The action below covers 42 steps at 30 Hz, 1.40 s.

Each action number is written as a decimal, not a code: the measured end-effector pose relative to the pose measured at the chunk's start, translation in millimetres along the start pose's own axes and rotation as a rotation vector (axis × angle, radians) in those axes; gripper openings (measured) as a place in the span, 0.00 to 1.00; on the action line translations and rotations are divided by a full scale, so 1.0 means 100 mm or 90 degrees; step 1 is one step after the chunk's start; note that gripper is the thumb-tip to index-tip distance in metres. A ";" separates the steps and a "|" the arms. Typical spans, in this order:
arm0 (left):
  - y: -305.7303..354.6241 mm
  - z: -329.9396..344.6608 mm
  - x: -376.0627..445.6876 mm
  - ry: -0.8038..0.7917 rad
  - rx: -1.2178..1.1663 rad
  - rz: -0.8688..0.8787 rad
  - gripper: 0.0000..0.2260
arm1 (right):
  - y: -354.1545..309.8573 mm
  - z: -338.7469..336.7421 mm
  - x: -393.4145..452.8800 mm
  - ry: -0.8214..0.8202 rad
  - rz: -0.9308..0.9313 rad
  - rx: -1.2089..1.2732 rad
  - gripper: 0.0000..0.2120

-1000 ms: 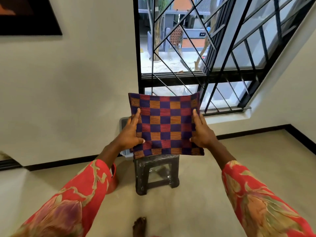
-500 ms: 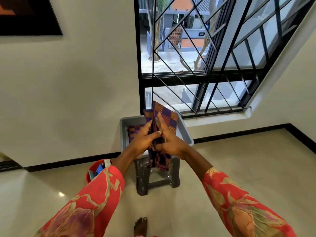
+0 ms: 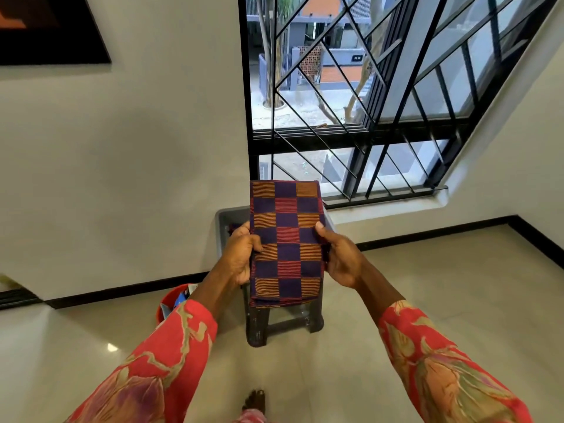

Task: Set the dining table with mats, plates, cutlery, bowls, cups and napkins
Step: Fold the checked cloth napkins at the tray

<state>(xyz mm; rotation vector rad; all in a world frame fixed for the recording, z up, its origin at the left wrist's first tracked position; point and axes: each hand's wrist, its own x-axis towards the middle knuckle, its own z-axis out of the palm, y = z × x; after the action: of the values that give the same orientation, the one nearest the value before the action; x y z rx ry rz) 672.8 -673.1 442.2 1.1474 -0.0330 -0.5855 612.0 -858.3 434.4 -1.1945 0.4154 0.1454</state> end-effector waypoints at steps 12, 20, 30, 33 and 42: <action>-0.21 -0.23 0.27 0.005 0.091 -0.129 0.24 | 0.13 -0.02 -0.09 0.016 0.074 -0.023 0.16; -0.13 -0.44 0.49 -0.143 0.049 -0.219 0.32 | 0.28 0.13 -0.10 0.135 0.055 -0.026 0.15; -0.04 -0.76 0.57 -0.237 0.131 -0.210 0.28 | 0.58 0.58 -0.22 0.263 0.004 0.063 0.19; -0.04 -0.88 0.49 -0.265 0.149 -0.265 0.22 | 0.72 0.71 -0.34 0.295 0.007 0.099 0.18; -0.20 -0.93 0.11 -0.325 0.144 -0.374 0.20 | 1.15 1.00 -0.93 0.382 -0.009 0.214 0.18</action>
<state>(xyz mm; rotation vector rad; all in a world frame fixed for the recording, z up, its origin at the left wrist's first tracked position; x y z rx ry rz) 703.8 -605.0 382.4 1.1998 -0.2092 -1.4178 513.0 -713.8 400.7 -0.8909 0.9178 -0.2959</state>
